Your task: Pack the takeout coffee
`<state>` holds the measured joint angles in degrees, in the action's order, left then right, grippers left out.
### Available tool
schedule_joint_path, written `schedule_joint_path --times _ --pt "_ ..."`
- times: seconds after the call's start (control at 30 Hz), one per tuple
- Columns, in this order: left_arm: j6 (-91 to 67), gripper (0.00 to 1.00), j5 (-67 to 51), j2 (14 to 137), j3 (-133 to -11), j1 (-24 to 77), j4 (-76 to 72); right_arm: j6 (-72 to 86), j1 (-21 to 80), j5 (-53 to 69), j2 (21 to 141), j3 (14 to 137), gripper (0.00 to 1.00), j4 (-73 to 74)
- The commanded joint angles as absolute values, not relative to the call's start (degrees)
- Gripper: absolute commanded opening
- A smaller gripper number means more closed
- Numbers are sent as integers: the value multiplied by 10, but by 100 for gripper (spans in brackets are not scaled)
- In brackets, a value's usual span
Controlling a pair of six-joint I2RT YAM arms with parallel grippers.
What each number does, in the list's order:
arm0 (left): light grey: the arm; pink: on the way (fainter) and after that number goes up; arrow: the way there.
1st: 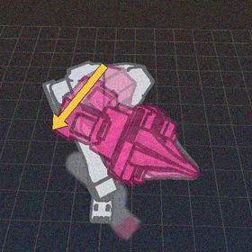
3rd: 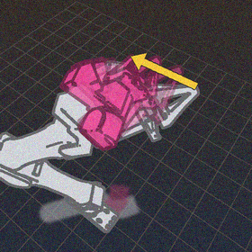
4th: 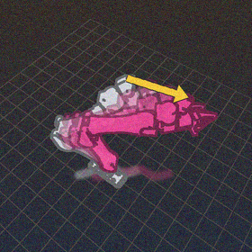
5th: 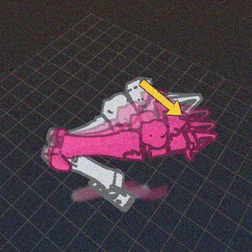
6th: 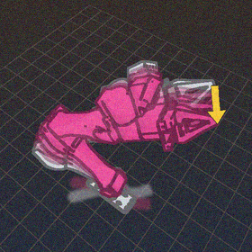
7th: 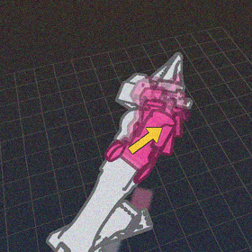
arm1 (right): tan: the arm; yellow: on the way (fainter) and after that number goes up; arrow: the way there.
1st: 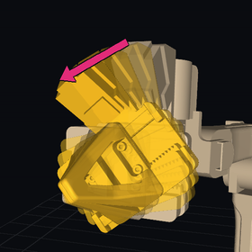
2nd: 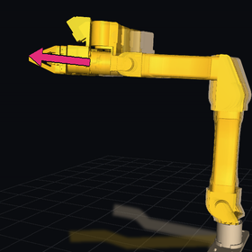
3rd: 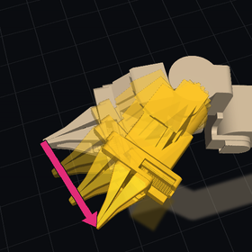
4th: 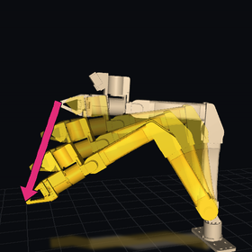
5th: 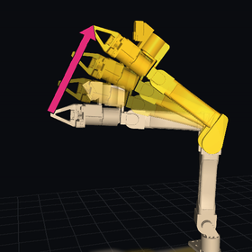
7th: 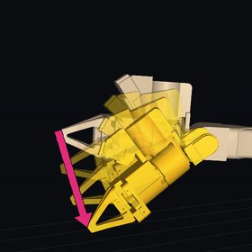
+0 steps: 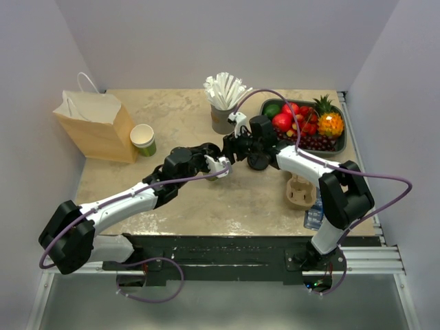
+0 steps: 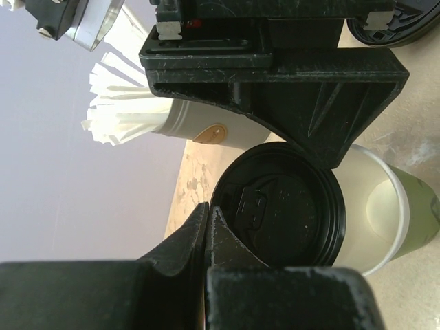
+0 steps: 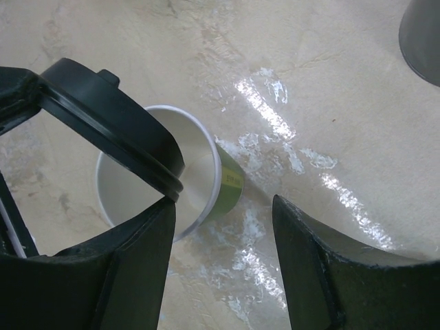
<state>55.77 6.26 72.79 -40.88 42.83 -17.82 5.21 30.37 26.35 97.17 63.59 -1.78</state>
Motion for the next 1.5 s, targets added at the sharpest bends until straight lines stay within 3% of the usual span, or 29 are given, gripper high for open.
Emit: schedule_joint_path --times 0.0,1.03,1.47 --pt "526 0 53 722 -432 433 -176 49 307 235 970 633 61 -43" --pt "377 4 29 721 -480 468 -54 47 312 223 971 622 61 -49" --pt "332 25 -10 721 -490 470 -16 47 314 207 966 623 61 -45"
